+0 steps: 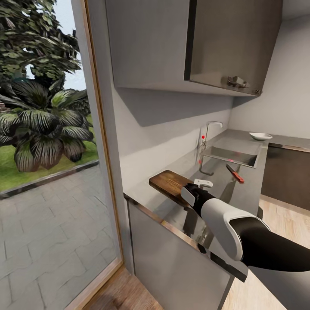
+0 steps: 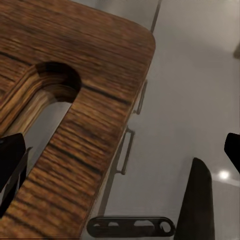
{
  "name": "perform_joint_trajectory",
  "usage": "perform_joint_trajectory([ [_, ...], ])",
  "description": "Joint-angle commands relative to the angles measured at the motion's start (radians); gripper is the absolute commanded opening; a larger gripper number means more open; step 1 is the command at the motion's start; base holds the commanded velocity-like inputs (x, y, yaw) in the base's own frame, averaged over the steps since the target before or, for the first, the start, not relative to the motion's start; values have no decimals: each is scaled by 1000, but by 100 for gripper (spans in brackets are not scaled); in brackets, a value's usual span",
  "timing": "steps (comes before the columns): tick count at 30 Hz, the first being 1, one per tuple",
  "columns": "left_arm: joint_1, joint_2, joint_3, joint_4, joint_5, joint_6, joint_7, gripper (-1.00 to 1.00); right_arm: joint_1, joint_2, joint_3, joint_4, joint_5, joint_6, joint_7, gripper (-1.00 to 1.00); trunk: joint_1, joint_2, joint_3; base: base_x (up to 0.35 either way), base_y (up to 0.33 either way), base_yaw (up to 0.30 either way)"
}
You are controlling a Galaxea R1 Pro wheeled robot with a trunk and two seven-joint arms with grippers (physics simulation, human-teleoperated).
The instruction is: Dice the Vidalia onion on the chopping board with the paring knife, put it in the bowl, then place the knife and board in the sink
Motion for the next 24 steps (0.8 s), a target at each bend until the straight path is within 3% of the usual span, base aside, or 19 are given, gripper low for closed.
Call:
perform_joint_trajectory([
  [1,0,0,-1,-2,5,-1,1,100,1,0,4,-2,-5,10,-4,100,0,0,-1,0,0,0],
  [6,0,0,-1,-2,5,-1,1,100,4,0,4,-2,-4,10,-4,100,0,0,-1,0,0,0],
  [7,0,0,-1,-2,5,-1,1,100,4,0,4,-2,-4,10,-4,-100,0,0,-1,0,0,0],
  [24,0,0,-1,24,3,-2,2,100,4,0,4,-2,-4,10,-4,-100,0,0,-1,0,0,0],
])
